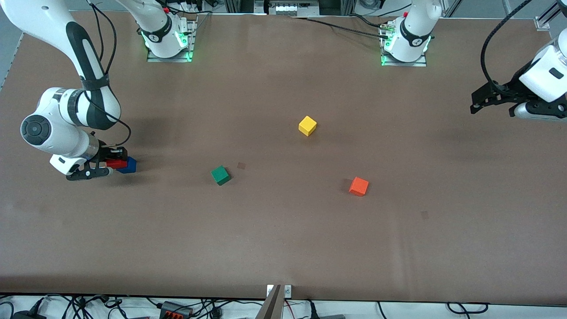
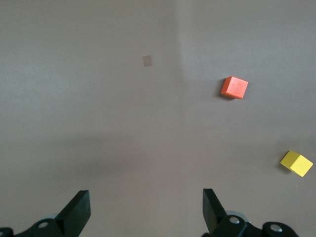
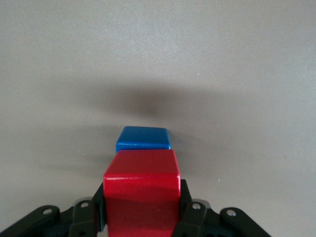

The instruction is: Pass red block to right arm, stack on blue

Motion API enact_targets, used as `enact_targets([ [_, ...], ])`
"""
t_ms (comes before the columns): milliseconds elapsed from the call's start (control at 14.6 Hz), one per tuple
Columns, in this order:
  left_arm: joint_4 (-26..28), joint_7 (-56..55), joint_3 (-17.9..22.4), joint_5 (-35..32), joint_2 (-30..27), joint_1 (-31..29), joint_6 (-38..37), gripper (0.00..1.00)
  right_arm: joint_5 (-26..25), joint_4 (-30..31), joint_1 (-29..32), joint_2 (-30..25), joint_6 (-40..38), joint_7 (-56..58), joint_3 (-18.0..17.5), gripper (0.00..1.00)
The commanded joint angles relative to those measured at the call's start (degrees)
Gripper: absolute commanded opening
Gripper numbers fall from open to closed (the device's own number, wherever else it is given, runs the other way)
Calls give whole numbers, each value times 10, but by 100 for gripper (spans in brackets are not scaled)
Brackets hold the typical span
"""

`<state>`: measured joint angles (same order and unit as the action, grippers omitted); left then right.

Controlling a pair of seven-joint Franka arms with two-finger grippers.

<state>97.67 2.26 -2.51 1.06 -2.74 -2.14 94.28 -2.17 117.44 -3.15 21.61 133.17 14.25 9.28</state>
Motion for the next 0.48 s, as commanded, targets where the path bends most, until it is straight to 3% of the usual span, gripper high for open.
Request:
enact_targets([
  [0, -19, 1, -10, -10, 12, -16, -9, 100, -13, 6, -3, -4, 9, -12, 2, 0],
  [412, -21, 5, -3, -9, 13, -3, -9, 100, -13, 4, -4, -5, 5, -29, -1, 0],
])
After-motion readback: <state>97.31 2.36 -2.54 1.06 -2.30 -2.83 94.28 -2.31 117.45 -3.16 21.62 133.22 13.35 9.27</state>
